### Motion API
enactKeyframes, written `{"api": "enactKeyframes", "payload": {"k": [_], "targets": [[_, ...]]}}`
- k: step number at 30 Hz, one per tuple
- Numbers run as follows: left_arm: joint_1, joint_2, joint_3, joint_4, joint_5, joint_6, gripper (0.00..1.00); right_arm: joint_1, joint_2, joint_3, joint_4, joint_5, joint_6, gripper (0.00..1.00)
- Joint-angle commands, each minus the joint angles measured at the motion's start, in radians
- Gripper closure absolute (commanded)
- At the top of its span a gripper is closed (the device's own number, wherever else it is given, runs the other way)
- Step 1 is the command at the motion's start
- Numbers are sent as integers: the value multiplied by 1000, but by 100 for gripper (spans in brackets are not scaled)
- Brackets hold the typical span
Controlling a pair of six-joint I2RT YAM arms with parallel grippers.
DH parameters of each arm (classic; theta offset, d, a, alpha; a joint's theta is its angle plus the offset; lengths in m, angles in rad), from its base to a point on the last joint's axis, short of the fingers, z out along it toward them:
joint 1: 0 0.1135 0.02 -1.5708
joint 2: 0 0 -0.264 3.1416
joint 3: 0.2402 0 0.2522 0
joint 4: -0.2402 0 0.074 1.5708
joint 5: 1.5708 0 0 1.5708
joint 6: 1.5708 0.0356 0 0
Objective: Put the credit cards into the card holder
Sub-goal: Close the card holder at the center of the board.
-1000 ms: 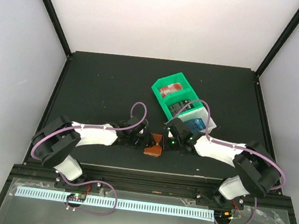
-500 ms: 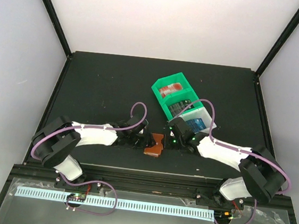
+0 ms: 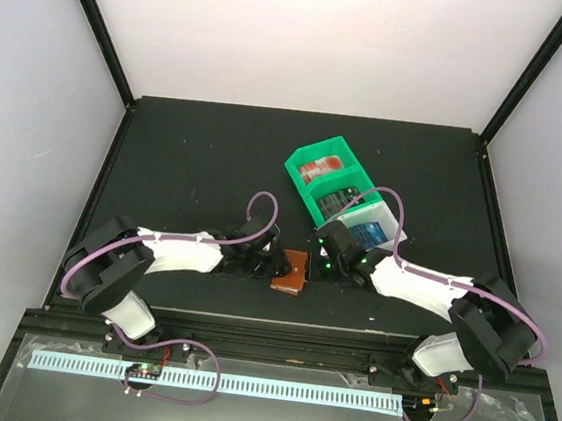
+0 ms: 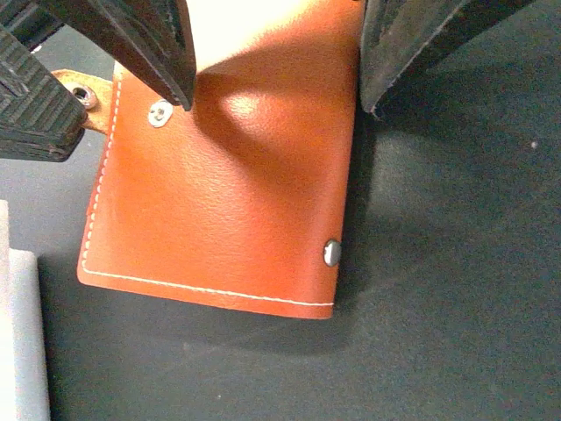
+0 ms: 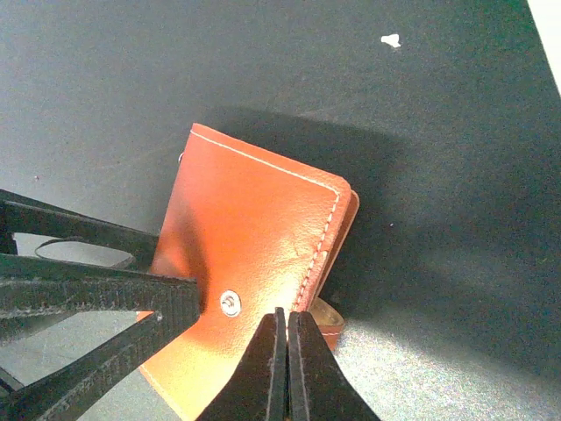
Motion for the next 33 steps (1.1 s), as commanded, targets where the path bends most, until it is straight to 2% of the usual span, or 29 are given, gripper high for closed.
{"api": "enactKeyframes", "payload": {"k": [1,7,13,22,28,33], "targets": [[-9,73,-15,-135,-86,32,49,5,-6,24,6,13,22,99],[-20,100,-4,-157,-113,39,58,8,19,57,-31,47,41,99],[-35,130,13,-177,-137,44,59,16,44,95,-55,97,70,99],[-37,132,-14,-102,-92,23,60,25,154,127,15,64,49,99],[-37,119,-51,-23,-39,-3,61,25,167,77,151,21,60,99],[-36,127,-59,-3,-33,-7,63,25,159,42,197,21,82,99]]}}
